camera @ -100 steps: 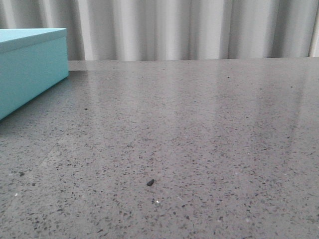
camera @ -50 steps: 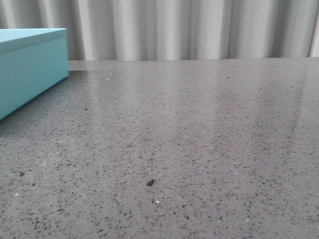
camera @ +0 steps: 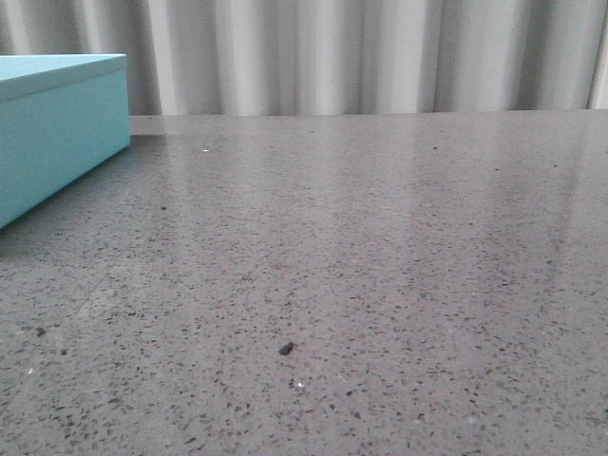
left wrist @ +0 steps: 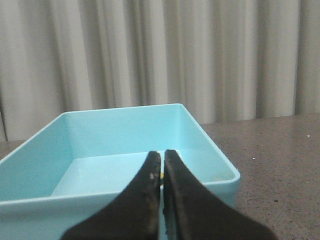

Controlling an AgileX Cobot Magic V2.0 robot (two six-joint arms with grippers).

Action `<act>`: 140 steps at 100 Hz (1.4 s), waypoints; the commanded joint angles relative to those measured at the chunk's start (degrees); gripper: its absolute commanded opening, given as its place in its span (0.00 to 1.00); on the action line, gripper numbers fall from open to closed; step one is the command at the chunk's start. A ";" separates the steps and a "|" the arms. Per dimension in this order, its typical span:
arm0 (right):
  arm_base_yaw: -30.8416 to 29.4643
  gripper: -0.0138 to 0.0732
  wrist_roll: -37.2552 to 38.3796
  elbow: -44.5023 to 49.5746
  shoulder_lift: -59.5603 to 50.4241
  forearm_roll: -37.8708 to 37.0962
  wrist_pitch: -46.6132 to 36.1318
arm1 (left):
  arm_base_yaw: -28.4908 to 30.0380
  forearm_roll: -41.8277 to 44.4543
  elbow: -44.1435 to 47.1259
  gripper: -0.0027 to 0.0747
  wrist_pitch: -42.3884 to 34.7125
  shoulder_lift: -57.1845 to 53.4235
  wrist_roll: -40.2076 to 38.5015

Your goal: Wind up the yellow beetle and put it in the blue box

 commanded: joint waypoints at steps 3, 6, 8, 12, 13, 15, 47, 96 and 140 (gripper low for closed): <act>-0.33 0.11 -0.47 -1.61 0.67 -0.77 -4.74 | -0.22 0.91 2.01 0.01 -6.41 -1.84 -2.55; -0.33 0.11 -0.47 -1.61 0.67 -0.77 -4.74 | -0.22 0.91 2.99 0.01 -6.41 -1.84 -2.55; -0.33 0.11 -0.47 -1.61 0.67 -0.77 -4.74 | -0.22 0.91 3.80 0.01 -6.41 -1.84 -2.55; -0.33 0.11 -0.47 -1.61 0.67 -0.77 -4.74 | -0.22 0.79 5.62 0.01 -6.66 -1.84 -2.55; -0.33 0.11 -0.47 -1.61 0.67 -0.77 -4.74 | -0.22 0.79 5.94 0.01 -6.64 -1.84 -2.55; -0.33 0.11 -0.47 -1.61 0.67 -0.77 -4.74 | -0.22 0.49 6.93 0.01 -6.91 -1.84 -2.55; -0.33 0.11 -0.47 -1.61 0.67 -0.77 -4.74 | 0.07 -0.51 7.65 0.01 8.61 -1.84 -2.67; -0.33 0.11 -0.47 -1.61 0.67 -0.77 -4.74 | 0.28 -0.51 7.55 0.01 12.27 -1.84 -2.67; -0.33 0.11 -0.47 -1.61 0.67 -0.77 -4.74 | 0.28 -0.51 7.55 0.01 12.27 -1.84 -2.67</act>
